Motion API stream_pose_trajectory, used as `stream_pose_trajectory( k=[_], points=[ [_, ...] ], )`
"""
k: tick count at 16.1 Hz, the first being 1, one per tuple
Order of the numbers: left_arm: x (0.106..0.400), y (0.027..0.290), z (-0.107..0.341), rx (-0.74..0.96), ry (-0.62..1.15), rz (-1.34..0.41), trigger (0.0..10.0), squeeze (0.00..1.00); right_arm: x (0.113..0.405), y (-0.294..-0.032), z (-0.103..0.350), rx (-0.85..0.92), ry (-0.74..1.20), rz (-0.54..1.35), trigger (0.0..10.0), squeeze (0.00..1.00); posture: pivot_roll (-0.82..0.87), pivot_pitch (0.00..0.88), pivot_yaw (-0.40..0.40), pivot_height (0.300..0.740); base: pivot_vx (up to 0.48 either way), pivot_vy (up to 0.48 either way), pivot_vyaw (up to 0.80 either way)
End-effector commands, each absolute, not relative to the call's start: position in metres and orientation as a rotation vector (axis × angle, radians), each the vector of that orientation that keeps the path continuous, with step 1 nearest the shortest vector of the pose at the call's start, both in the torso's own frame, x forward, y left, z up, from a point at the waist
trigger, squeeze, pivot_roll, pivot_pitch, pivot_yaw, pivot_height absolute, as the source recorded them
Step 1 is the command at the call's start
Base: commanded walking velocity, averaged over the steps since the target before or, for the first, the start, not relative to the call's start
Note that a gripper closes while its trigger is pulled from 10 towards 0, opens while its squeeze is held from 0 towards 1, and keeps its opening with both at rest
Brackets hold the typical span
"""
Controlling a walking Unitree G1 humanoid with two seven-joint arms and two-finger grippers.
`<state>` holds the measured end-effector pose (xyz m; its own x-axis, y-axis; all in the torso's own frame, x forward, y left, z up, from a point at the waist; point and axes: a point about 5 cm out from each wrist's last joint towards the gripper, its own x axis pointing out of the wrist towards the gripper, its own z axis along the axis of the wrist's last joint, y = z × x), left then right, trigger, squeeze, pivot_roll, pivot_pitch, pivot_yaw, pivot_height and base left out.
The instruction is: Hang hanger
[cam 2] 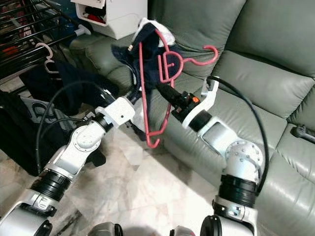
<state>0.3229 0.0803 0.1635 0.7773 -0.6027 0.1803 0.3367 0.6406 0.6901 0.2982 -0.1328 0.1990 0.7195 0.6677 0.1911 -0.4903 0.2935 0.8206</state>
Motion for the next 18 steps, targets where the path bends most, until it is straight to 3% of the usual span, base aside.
stream_pose_trajectory(
  k=[1, 4, 6, 9, 14, 16, 18],
  points=[
    [0.325, 0.078, 0.172, 0.694, -0.466, -0.545, 10.0, 0.00, 0.290, -0.126, 0.208, 1.012, 0.175, 0.855, 10.0, 0.00, -0.09, 0.010, 0.008, 0.740, 0.000, 0.000, 0.00],
    [0.327, 0.081, 0.181, 0.676, -0.523, -0.486, 10.0, 0.00, 0.280, -0.116, 0.179, 1.040, 0.311, 0.827, 10.0, 0.00, -0.09, 0.014, 0.008, 0.740, 0.000, 0.000, 0.00],
    [0.330, 0.087, 0.183, 0.687, -0.525, -0.455, 10.0, 0.00, 0.267, -0.115, 0.161, 0.901, 0.425, 0.863, 10.0, 0.00, -0.08, 0.017, 0.003, 0.740, 0.000, 0.000, 0.00],
    [0.334, 0.101, 0.184, 0.719, -0.517, -0.433, 10.0, 0.00, 0.268, -0.150, 0.139, 0.850, 0.479, 0.719, 10.0, 0.00, -0.09, 0.020, 0.005, 0.740, 0.000, 0.000, 0.00],
    [0.342, 0.122, 0.189, 0.757, -0.509, -0.397, 10.0, 0.00, 0.255, -0.213, 0.094, 0.401, 0.649, 0.523, 10.0, 0.00, -0.09, 0.021, 0.015, 0.740, 0.000, 0.000, 0.00],
    [0.342, 0.122, 0.192, 0.766, -0.529, -0.402, 10.0, 0.00, 0.254, -0.221, 0.091, 0.327, 0.668, 0.530, 10.0, 0.00, -0.09, 0.022, 0.019, 0.740, 0.000, 0.000, 0.00],
    [0.336, 0.111, 0.194, 0.740, -0.568, -0.515, 10.0, 0.00, 0.253, -0.215, 0.095, 0.262, 0.646, 0.633, 10.0, 0.00, -0.09, 0.020, 0.022, 0.740, 0.000, 0.000, 0.00]
  ],
)
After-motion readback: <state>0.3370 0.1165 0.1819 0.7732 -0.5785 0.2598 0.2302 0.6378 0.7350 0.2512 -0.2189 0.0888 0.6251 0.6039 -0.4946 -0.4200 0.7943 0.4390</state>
